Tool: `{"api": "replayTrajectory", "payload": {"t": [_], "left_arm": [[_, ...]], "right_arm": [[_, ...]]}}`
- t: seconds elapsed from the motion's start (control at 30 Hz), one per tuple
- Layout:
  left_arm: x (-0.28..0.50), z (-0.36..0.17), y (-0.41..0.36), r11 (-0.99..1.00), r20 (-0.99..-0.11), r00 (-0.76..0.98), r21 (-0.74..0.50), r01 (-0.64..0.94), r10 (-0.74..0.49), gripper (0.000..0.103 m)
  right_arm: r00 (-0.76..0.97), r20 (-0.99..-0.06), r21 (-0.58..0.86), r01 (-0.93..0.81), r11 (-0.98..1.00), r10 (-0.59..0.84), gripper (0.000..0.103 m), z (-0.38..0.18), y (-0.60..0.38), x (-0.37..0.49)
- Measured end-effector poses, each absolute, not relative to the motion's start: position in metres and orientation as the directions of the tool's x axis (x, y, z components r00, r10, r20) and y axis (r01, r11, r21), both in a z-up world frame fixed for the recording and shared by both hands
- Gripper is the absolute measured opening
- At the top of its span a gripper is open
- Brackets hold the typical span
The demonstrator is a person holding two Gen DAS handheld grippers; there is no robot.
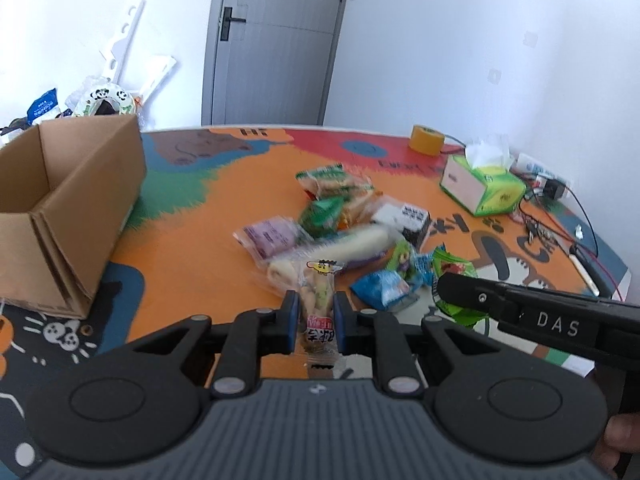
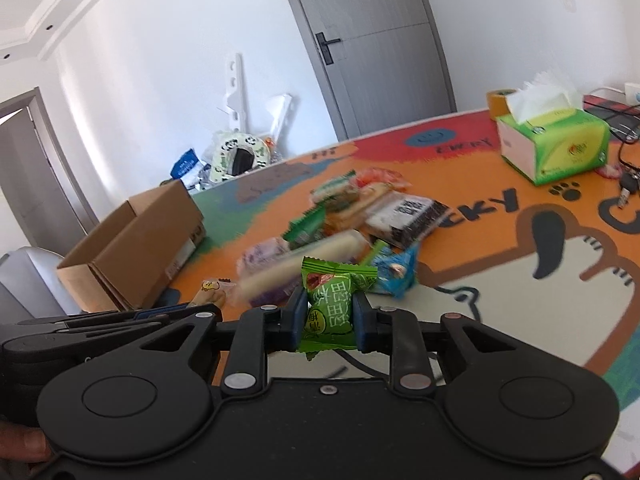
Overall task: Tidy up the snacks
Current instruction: 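Close the left tool on the biscuit pack while the right tool grasps the green chip bag, then carry both snacks to the cardboard box and open both tools inside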
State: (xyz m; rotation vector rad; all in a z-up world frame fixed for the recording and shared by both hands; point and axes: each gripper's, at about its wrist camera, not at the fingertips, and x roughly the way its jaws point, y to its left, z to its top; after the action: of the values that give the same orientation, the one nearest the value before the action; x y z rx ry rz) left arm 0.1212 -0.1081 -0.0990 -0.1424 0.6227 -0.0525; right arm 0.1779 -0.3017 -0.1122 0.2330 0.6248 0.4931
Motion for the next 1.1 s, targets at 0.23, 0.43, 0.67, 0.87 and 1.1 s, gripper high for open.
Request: {"api": "replayTrajectory", "payload": {"t": [0.23, 0.43, 0.67, 0.87, 1.1], "left_arm": [[0.116, -0.084, -0.08, 0.985, -0.531, 0.846, -0.167, -0.04, -0.056, 0.017], [0.112, -0.07, -0.049, 0.98, -0.495, 0.869, -0.177, -0.094, -0.006, 0.017], [0.107, -0.052, -0.016, 0.973, -0.467, 0.883, -0.171, -0.155, 0.058, 0.017], [0.104, -0.041, 0.01, 0.964, -0.448, 0.887, -0.165, -0.208, 0.115, 0.017], [0.103, -0.039, 0.043, 0.946, -0.446, 0.878, -0.173, -0.275, 0.174, 0.017]], "right_arm": [[0.704, -0.468, 0.343, -0.412, 0.844, 0.534, 0.025, -0.097, -0.277, 0.18], [0.696, -0.44, 0.342, -0.454, 0.823, 0.567, 0.025, -0.085, -0.25, 0.185], [0.682, -0.412, 0.346, -0.496, 0.796, 0.604, 0.025, -0.073, -0.218, 0.189], [0.653, -0.394, 0.357, -0.54, 0.762, 0.647, 0.025, -0.066, -0.191, 0.194], [0.619, -0.381, 0.371, -0.578, 0.727, 0.687, 0.025, -0.057, -0.16, 0.202]]}}
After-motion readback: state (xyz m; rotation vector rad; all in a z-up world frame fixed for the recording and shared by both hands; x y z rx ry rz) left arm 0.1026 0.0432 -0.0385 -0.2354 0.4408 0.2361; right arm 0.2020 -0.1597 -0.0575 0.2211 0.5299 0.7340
